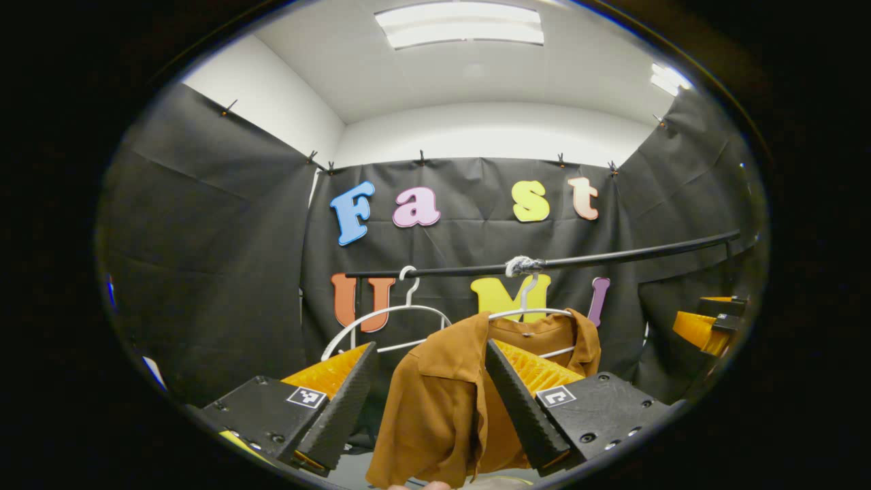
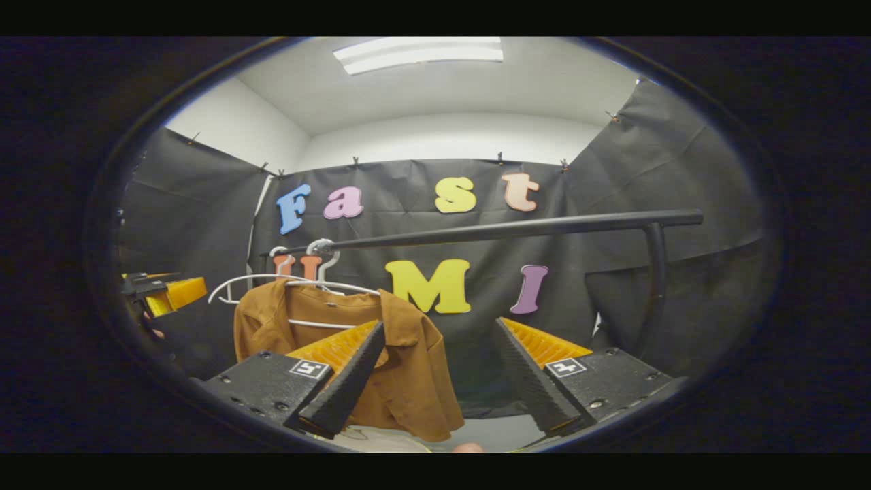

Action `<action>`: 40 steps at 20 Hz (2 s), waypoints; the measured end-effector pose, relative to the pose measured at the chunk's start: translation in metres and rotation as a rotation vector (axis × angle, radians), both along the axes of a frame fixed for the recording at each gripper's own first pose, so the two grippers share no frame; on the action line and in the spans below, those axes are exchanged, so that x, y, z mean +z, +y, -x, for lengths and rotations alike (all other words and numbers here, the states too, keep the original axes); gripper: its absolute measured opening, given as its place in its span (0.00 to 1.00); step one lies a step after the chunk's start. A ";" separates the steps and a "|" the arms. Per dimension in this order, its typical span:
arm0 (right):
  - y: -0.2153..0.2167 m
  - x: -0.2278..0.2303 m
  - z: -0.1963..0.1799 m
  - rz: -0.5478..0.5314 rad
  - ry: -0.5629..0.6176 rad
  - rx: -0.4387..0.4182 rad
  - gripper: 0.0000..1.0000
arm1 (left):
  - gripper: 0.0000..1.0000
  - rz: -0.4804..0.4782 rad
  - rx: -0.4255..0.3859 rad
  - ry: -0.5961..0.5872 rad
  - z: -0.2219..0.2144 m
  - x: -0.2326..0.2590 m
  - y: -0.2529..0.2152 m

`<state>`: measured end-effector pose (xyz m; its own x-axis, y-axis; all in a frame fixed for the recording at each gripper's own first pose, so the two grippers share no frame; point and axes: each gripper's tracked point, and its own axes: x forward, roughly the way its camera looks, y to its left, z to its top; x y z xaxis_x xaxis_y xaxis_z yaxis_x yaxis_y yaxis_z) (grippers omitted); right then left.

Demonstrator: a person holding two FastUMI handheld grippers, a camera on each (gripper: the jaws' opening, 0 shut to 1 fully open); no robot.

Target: Grasp the clothes on the hanger with both hands and then place them into the laundry hamper below.

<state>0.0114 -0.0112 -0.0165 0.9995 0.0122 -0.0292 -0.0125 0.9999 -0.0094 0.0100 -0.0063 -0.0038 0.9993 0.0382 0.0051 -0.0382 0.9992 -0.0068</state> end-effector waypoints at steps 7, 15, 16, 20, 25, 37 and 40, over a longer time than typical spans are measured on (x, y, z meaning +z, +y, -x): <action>0.007 -0.035 -0.011 -0.031 0.081 0.006 1.00 | 1.00 0.006 -0.003 0.050 -0.003 -0.022 -0.010; 0.048 -0.085 -0.037 -0.087 0.194 0.090 0.99 | 1.00 0.110 -0.054 0.150 -0.018 -0.067 -0.030; 0.055 -0.091 -0.038 -0.097 0.209 0.101 0.99 | 1.00 0.125 -0.061 0.164 -0.020 -0.073 -0.031; 0.072 -0.109 -0.055 -0.134 0.269 0.101 1.00 | 0.97 0.152 -0.120 0.187 -0.032 -0.086 -0.042; 0.086 -0.128 -0.077 -0.201 0.332 0.077 1.00 | 1.00 0.184 -0.209 0.216 -0.057 -0.104 -0.060; 0.090 -0.160 -0.137 -0.415 0.422 0.069 0.92 | 1.00 0.304 -0.164 0.298 -0.110 -0.138 -0.052; 0.090 -0.159 -0.156 -0.458 0.432 0.116 0.96 | 1.00 0.308 -0.101 0.296 -0.119 -0.142 -0.050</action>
<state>0.1675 0.0788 -0.1754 0.8904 0.2264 -0.3949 -0.0282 0.8933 0.4486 0.1294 -0.0558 -0.1458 0.9548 -0.1053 -0.2780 0.0150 0.9510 -0.3089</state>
